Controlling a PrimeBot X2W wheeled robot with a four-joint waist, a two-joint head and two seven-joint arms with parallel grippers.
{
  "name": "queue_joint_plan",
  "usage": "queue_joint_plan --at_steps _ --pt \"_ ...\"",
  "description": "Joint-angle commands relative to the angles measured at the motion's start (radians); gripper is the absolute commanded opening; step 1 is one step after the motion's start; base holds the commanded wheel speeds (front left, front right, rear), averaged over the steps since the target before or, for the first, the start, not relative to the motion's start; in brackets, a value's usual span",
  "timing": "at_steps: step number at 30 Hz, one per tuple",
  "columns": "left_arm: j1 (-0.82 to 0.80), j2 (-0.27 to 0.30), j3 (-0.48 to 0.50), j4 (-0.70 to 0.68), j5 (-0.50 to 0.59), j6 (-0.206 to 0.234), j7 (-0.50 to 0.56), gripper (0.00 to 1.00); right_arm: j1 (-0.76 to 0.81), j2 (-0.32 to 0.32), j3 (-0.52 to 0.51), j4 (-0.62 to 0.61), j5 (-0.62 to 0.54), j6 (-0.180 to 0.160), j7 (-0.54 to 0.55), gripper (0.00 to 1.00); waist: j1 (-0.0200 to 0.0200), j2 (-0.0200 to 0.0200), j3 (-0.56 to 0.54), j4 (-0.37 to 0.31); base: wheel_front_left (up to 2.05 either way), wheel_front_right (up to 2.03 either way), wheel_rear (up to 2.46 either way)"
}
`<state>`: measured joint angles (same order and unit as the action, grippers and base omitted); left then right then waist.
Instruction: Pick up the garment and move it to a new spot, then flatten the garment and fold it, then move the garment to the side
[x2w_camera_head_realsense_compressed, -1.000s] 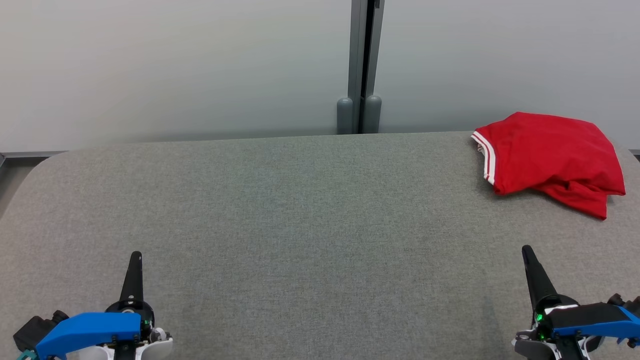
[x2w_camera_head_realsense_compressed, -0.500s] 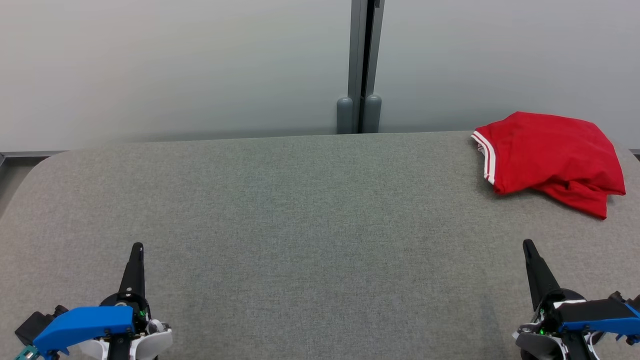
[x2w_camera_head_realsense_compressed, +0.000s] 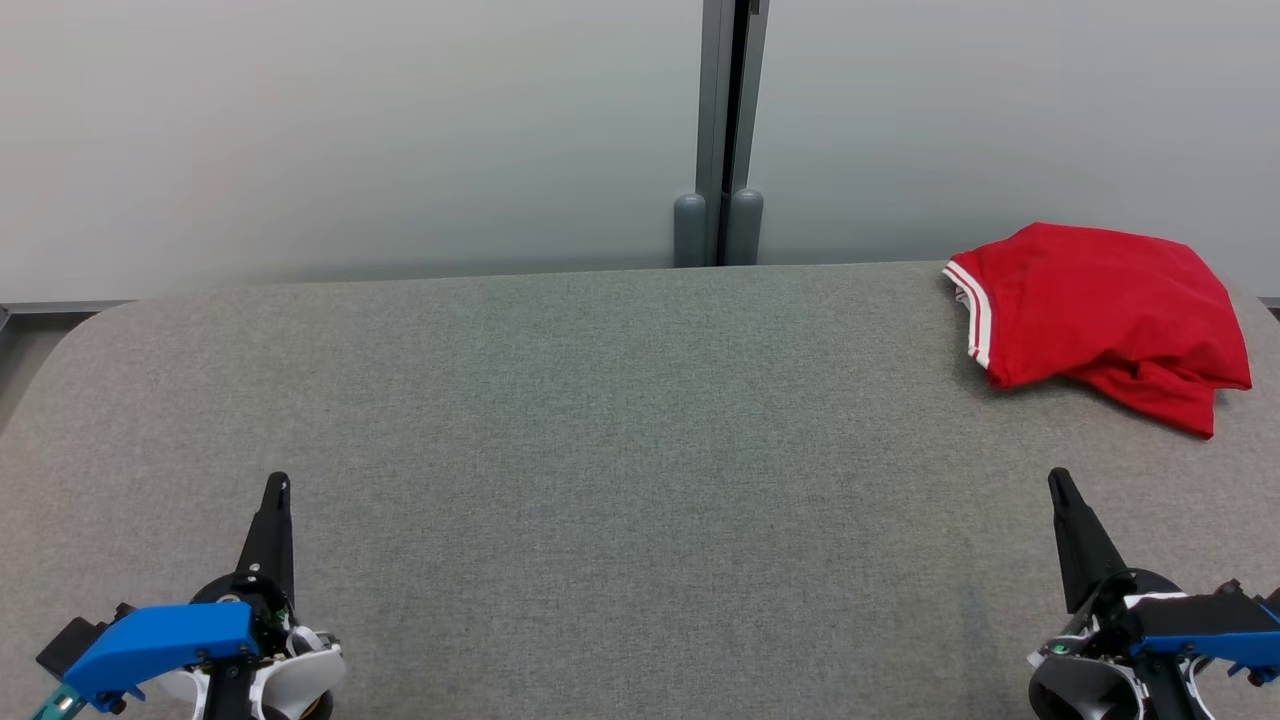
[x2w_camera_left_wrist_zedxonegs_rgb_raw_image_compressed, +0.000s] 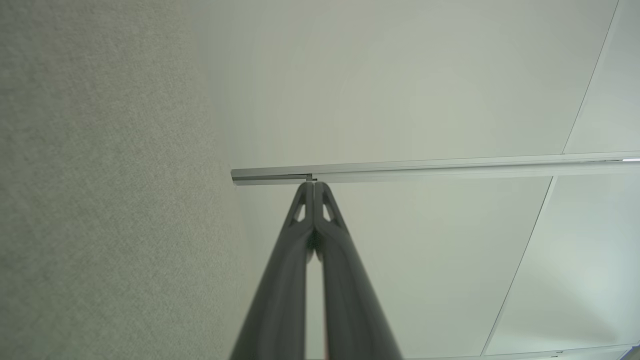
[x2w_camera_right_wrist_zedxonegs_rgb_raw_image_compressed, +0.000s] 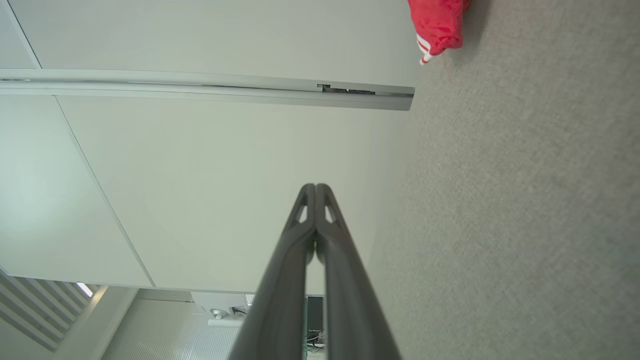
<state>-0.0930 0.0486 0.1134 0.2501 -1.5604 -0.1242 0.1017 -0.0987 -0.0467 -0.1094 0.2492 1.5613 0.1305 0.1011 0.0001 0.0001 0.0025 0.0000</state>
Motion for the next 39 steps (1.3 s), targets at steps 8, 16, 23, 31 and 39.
queue_joint_plan --at_steps 8,16,23,31,39 --pt "-0.022 0.003 0.001 -0.006 -0.054 -0.011 0.017 0.00 -0.017 -0.006 -0.007 -0.006 0.053 0.000 0.017 0.00 -0.0001 -0.0001 0.001 0.000 0.00 0.00 0.00" --pt "-0.022 0.003 0.001 -0.006 -0.054 -0.011 0.016 0.00 -0.017 -0.006 -0.007 -0.006 0.053 0.000 0.016 0.00 -0.0001 -0.0001 0.001 0.000 0.00 0.00 0.00" --pt "-0.022 0.003 0.001 -0.006 -0.054 -0.011 0.016 0.00 -0.017 -0.006 -0.007 -0.006 0.053 0.000 0.016 0.00 -0.0001 -0.0001 0.001 0.000 0.00 0.00 0.00" --pt "-0.022 0.003 0.001 -0.007 -0.054 -0.011 0.016 0.00 -0.017 -0.006 -0.007 -0.006 0.053 0.000 0.016 0.00 -0.0001 -0.0001 0.001 0.000 0.00 0.00 0.00" --pt "-0.022 0.002 0.001 -0.007 -0.054 -0.011 0.016 0.00 -0.017 -0.006 -0.006 -0.006 0.053 0.000 0.016 0.00 -0.0001 -0.0001 0.001 0.000 0.00 0.00 0.00"
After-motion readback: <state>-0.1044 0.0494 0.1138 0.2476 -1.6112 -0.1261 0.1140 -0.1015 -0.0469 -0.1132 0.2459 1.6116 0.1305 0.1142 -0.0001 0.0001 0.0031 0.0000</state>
